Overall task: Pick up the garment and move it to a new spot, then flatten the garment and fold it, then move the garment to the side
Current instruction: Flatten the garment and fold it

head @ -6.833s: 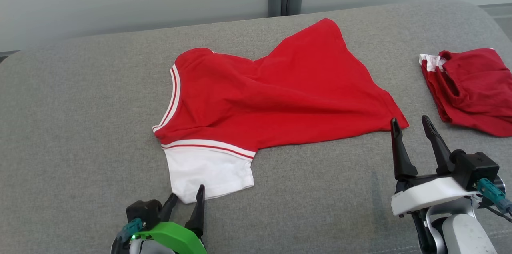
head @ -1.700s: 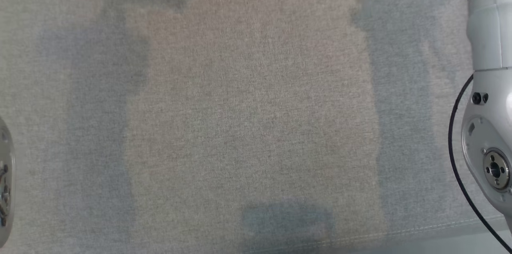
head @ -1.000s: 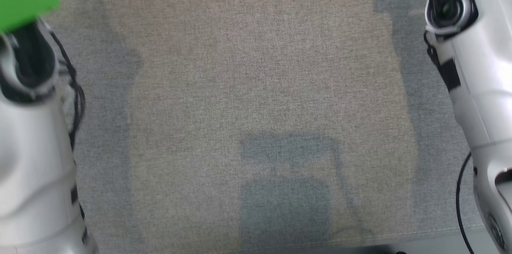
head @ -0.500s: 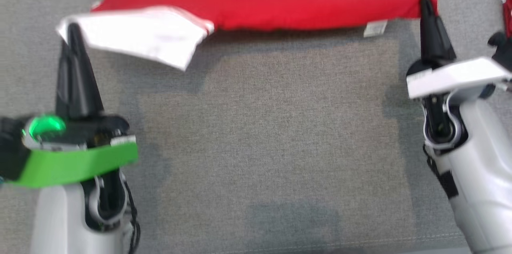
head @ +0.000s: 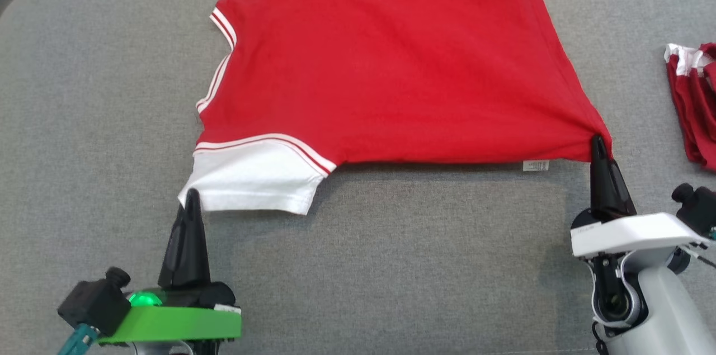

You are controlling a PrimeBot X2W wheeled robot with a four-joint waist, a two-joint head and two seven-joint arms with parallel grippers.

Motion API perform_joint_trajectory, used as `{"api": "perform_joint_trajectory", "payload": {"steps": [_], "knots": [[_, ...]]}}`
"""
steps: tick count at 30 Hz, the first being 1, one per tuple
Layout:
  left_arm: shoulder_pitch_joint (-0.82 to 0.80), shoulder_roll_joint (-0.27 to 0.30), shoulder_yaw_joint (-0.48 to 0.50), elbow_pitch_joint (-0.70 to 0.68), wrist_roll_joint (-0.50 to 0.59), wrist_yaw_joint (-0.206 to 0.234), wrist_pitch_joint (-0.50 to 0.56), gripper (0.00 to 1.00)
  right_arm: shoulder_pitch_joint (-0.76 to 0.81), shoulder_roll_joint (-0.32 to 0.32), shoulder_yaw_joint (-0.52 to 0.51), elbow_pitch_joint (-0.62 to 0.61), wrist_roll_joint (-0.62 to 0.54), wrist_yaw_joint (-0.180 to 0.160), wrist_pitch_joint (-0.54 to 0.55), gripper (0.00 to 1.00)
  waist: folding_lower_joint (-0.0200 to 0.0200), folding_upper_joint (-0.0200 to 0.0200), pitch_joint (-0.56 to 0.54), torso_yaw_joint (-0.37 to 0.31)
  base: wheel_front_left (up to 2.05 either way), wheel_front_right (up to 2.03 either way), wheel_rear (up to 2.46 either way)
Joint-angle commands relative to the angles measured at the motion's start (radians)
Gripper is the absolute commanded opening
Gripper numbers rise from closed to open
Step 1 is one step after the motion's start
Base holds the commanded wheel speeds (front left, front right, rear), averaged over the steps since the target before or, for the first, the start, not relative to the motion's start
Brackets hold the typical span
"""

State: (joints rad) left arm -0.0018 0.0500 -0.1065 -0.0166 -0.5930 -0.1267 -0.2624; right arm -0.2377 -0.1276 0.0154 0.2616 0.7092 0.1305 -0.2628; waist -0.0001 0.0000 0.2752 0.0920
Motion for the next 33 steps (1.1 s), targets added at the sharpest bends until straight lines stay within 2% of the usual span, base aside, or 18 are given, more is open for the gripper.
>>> {"api": "perform_joint_trajectory", "payload": {"steps": [1,9,15,26,33], "knots": [[0.032,0.002,-0.007,0.008,0.007,0.002,-0.002,0.00,0.034,0.005,-0.011,-0.011,-0.014,0.000,-0.003,0.00,0.0001,0.0000,-0.060,0.010,0.00,0.00,0.00],[0.148,0.002,-0.013,0.017,0.023,0.004,-0.002,0.00,0.193,0.060,-0.045,-0.069,-0.043,0.000,-0.003,0.00,0.0001,0.0000,-0.128,-0.015,0.00,0.00,0.00],[0.200,0.002,-0.016,-0.032,0.019,0.015,-0.002,0.00,0.259,0.070,-0.043,-0.108,-0.051,0.000,-0.003,0.00,0.0001,0.0000,-0.148,-0.030,0.00,0.00,0.00],[0.285,0.002,-0.046,-0.157,0.046,0.039,-0.002,0.00,0.314,0.075,-0.046,-0.125,-0.060,0.000,-0.003,0.00,0.0001,0.0000,-0.154,-0.027,0.00,0.00,0.00],[0.306,0.002,-0.045,-0.150,0.041,0.039,-0.002,0.00,0.310,0.075,-0.038,-0.101,-0.048,0.000,-0.003,0.00,0.0001,0.0000,-0.164,-0.012,0.00,0.00,0.00]]}}
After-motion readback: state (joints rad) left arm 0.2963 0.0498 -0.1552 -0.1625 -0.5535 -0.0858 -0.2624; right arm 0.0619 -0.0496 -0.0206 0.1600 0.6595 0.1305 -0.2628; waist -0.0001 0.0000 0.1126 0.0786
